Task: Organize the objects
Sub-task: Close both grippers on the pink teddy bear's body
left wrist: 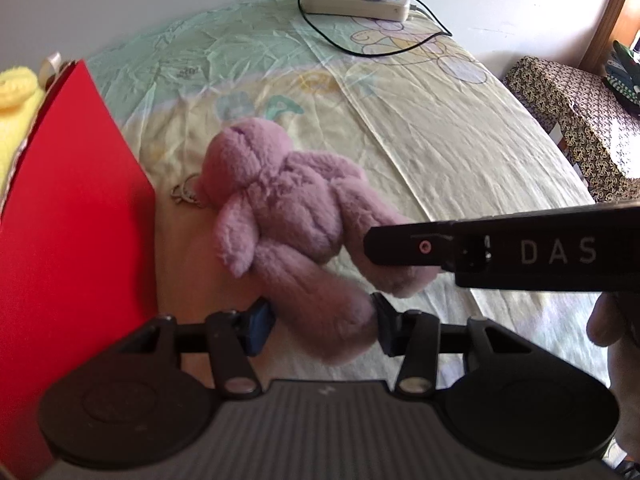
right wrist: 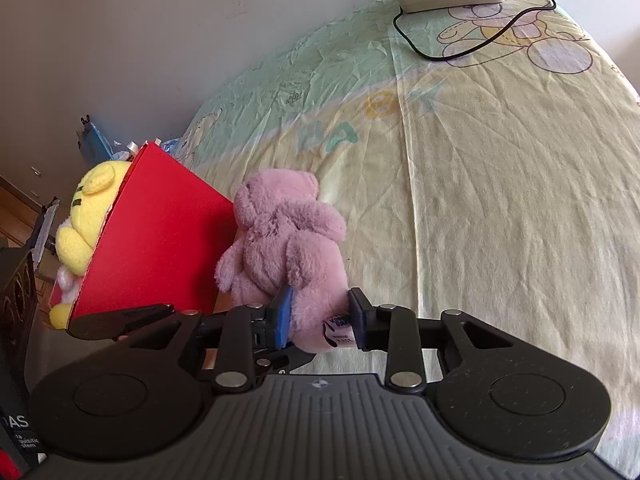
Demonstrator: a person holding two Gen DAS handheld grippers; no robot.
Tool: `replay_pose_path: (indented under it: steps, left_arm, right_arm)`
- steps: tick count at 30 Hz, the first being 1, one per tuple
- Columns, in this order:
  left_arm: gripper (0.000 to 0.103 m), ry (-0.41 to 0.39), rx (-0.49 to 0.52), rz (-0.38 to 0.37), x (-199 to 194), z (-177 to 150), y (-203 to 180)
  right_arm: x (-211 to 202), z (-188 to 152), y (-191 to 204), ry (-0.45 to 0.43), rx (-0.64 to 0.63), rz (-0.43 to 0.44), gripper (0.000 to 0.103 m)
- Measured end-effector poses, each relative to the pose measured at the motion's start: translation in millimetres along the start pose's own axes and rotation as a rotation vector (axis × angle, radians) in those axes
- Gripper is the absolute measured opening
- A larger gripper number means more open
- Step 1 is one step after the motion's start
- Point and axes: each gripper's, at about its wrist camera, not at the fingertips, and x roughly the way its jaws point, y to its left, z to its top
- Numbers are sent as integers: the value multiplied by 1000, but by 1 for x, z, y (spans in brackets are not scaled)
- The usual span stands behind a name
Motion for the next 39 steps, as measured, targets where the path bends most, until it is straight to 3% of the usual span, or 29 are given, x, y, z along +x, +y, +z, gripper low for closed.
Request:
replay_pose_path:
  steps: [16,29,35,39]
  left_arm:
    - [49,15,171,-115,-34,-58,-31]
    - [49,26,152,-136,-52,-99,-18]
    - [75,-17,130,-110,-63,-102,-10]
    - [87,-37,109,-120,-68,-98,-4]
  right_arm:
    - [-44,-65,10,64,-23,-54,33]
    - [-35,-95,28,148,-57,-33,35]
    - [-37,-92,29,127,-56,-51,41]
    - [-40,-86,26,98,-35,-56,52]
